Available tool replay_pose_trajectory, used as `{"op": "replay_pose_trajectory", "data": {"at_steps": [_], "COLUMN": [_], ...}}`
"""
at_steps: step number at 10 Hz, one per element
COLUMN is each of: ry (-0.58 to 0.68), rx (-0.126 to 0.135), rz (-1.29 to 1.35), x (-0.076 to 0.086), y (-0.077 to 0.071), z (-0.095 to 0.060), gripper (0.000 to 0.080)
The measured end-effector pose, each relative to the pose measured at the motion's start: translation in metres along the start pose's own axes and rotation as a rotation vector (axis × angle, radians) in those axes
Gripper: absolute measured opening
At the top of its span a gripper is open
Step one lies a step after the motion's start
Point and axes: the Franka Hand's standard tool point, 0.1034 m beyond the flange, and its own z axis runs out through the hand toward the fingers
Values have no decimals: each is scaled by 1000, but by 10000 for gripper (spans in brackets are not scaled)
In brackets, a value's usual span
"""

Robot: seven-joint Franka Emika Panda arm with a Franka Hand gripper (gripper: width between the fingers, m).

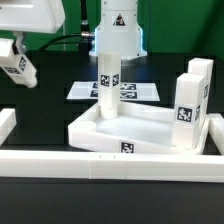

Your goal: Assemble desk

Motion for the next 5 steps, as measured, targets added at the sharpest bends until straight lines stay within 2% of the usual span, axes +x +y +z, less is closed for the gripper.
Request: {"op": "replay_pose_trajectory", "data": {"at_steps": [1, 2, 3, 5], "ry": [43, 144, 212, 336], "rx": [14, 10, 5, -17], "rz": [-11, -23, -29, -24], "x": [4, 10, 7, 12], "y": [-13, -25, -29, -23], "z": [-10, -15, -13, -14], "gripper": [290, 290, 290, 290]}}
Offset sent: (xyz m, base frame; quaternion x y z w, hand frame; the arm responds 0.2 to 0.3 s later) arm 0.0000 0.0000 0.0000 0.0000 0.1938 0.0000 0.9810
